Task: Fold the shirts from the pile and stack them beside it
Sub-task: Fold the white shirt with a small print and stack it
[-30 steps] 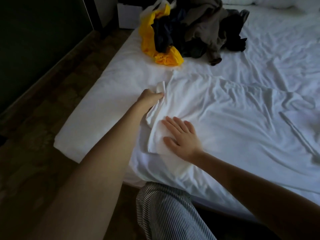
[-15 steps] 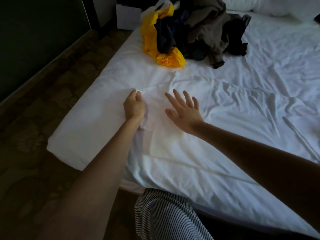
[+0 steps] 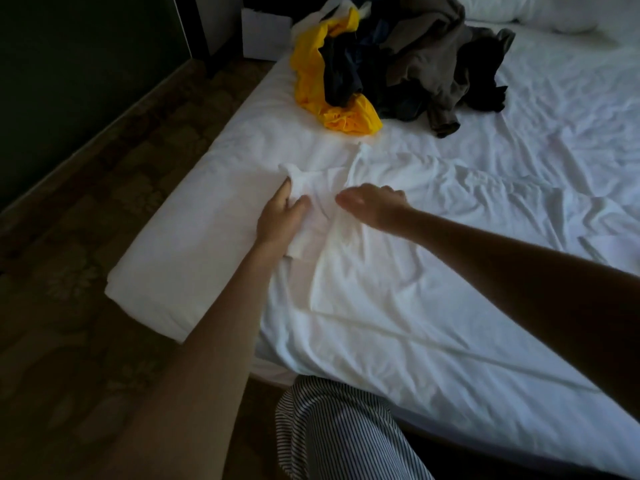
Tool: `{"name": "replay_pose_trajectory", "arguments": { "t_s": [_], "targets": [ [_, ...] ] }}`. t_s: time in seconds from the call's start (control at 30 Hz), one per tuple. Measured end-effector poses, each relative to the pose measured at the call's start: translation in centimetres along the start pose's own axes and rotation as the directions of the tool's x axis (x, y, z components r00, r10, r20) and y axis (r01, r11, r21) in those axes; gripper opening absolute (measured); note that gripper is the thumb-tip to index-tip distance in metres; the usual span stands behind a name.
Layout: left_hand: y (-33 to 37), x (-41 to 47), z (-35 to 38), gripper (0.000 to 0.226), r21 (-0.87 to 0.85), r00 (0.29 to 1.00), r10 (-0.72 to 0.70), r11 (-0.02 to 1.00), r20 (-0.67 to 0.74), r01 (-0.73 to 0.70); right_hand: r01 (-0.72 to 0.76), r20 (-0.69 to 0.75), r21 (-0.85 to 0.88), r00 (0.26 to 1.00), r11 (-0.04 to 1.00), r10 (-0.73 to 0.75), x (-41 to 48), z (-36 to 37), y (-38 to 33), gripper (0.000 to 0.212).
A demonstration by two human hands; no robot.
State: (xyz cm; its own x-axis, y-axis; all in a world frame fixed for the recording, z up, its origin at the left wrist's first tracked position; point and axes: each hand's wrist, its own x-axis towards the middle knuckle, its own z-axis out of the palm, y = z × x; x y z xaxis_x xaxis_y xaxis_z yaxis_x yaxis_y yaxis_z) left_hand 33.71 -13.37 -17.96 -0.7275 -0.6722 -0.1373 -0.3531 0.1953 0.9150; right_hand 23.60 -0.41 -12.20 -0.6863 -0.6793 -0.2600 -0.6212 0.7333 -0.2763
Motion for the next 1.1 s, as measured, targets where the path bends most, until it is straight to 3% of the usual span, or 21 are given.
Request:
{"name": "replay_pose_trajectory", "arguments": {
  "t_s": [0.07, 0.13, 0.17, 0.27, 0.37, 0.4, 0.43, 0.47, 0.5, 0.53, 0.63, 0.7, 0.83, 1.0, 1.1],
  "targets": [
    [0.6, -0.1, 0.1, 0.058, 0.027, 0.997, 0.057, 0.998, 0.051, -0.059, -0.057, -0.022, 0.394, 0.997, 0.917, 0.072, 1.0, -1.1, -1.6, 0.046],
    [1.1, -0.2, -0.1, 0.057, 0.148, 0.987, 0.126, 0.979, 0.1, -0.14, -0.119, 0.047, 0.687, 0.992, 0.717, 0.12, 1.7, -1.7, -2.9, 0.051],
    [1.4, -0.3, -0.2, 0.055, 0.217, 0.978, 0.169, 0.957, 0.124, -0.193, -0.164, 0.112, 0.743, 0.986, 0.649, 0.121, 1.8, -1.8, -3.4, 0.055],
    [2.5, -1.3, 0.4, 0.05, 0.345, 0.94, 0.311, 0.874, 0.144, -0.342, -0.24, 0.218, 0.782, 0.97, 0.575, 0.108, 2.5, -2.4, -3.8, 0.065],
    [3.7, -2.5, 1.9, 0.052, 0.409, 0.902, 0.393, 0.804, 0.179, -0.432, -0.332, 0.264, 0.861, 0.939, 0.384, 0.221, 3.6, -2.3, -3.0, 0.04],
    [3.9, -2.8, 2.3, 0.052, 0.428, 0.896, 0.4, 0.787, 0.195, -0.445, -0.37, 0.265, 0.842, 0.917, 0.393, 0.296, 3.7, -2.7, -2.9, 0.029],
    [4.0, -3.2, 2.6, 0.054, 0.45, 0.892, 0.407, 0.771, 0.197, -0.451, -0.349, 0.176, 0.71, 0.929, 0.612, 0.327, 4.0, -2.4, -2.6, 0.024],
    [4.1, -3.7, 2.6, 0.056, 0.483, 0.891, 0.411, 0.751, 0.192, -0.45, -0.262, 0.068, 0.593, 0.959, 0.761, 0.277, 4.1, -2.2, -1.7, 0.026],
    [4.0, -4.1, 2.6, 0.059, 0.536, 0.899, 0.399, 0.727, 0.178, -0.429, -0.275, 0.1, 0.649, 0.955, 0.709, 0.279, 4.2, -2.7, -1.1, 0.031],
    [3.9, -4.6, 2.6, 0.061, 0.606, 0.917, 0.36, 0.696, 0.169, -0.385, -0.319, 0.193, 0.741, 0.944, 0.591, 0.268, 4.2, -3.2, -0.4, 0.036],
    [3.8, -6.2, 2.5, 0.049, 0.812, 0.949, 0.269, 0.509, 0.164, -0.284, -0.296, 0.218, 0.819, 0.953, 0.492, 0.212, 3.8, -4.1, 1.4, 0.042],
    [3.7, -7.3, 2.6, 0.04, 0.861, 0.906, 0.392, 0.394, 0.16, -0.322, -0.328, 0.26, 0.838, 0.943, 0.436, 0.209, 3.7, -4.2, 2.0, 0.043],
    [3.2, -8.2, 3.6, 0.038, 0.846, 0.796, 0.573, 0.312, 0.196, -0.433, -0.365, 0.316, 0.874, 0.928, 0.32, 0.196, 3.6, -4.1, 2.6, 0.044],
    [1.0, -8.5, 3.7, 0.039, 0.788, 0.733, 0.6, 0.261, 0.32, -0.557, -0.375, 0.276, 0.881, 0.903, 0.289, 0.33, 2.7, -2.3, 4.2, 0.039],
    [-0.3, -8.0, 3.1, 0.018, 0.662, 0.626, 0.682, 0.273, 0.378, -0.698, -0.349, 0.16, 0.854, 0.882, 0.386, 0.442, 2.2, -1.3, 5.1, 0.036]
  ]
}}
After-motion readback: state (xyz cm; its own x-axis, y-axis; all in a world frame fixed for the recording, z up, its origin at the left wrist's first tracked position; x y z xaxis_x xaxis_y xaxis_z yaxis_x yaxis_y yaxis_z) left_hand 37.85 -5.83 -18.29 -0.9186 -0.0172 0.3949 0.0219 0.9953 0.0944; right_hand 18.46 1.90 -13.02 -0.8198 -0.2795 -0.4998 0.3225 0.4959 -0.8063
